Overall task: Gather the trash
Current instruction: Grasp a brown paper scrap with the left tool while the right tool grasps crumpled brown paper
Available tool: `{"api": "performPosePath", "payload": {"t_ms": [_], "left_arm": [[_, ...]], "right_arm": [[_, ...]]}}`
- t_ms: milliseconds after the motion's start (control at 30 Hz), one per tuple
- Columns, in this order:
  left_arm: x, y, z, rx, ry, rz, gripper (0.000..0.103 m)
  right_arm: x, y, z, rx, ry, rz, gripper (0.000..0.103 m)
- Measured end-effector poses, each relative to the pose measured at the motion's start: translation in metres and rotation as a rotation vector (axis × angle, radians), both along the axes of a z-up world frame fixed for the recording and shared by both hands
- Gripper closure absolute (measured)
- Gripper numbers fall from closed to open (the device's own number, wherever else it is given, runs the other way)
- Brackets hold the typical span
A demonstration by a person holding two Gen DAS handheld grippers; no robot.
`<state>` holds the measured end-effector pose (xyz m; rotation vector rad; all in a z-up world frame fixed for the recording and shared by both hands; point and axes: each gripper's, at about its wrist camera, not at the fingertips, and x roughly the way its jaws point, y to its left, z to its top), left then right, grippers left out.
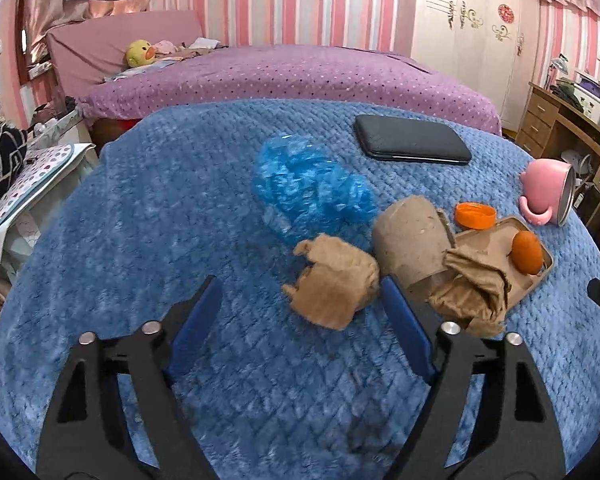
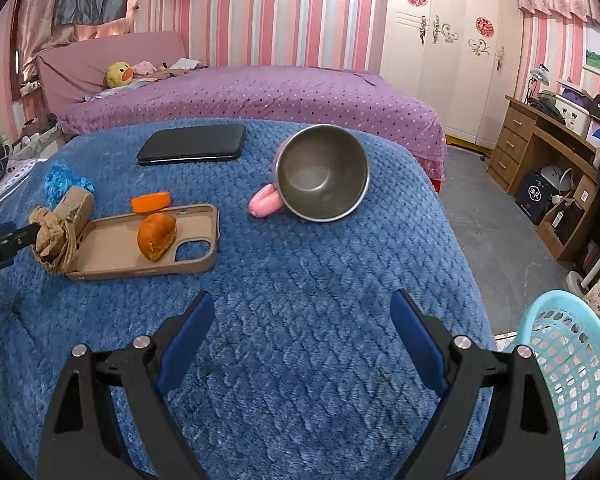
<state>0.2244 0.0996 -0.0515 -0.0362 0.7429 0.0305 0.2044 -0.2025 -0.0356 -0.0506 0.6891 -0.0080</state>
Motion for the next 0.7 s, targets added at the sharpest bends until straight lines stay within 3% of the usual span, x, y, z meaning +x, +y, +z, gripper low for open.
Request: {"api": "performPosePath", "payload": {"t_ms": [67, 133, 267, 467, 700], "left_arm": [[0.003, -0.006, -0.001, 0.005, 0.010, -0.029, 0.039], [0.003, -0.011, -0.003, 0.010, 0.015, -0.061, 0.058], [-0.005, -0.009, 0.002, -0.015, -0.012, -0.076, 0.059], [-0.038, 0.006, 0.014, 0.010, -0.029, -0.048, 0.059], [-0.063, 0.034, 0.016, -0.004, -0.042, 0.011, 0.059]], "right_arm": [[0.000, 0.002, -0.001, -0.005, 0.000, 0.005, 0.015], [0.000, 0.005, -0.001, -0.011, 0.000, 0.012, 0.015], [-0.004, 0.011, 0.001, -0.015, -0.007, 0.029, 0.015], [-0.011, 0.029, 0.007, 0.028, -0.023, 0.079, 0.015], [-0.011, 0.081, 0.013, 0.034, -0.020, 0.199, 0.015]]}}
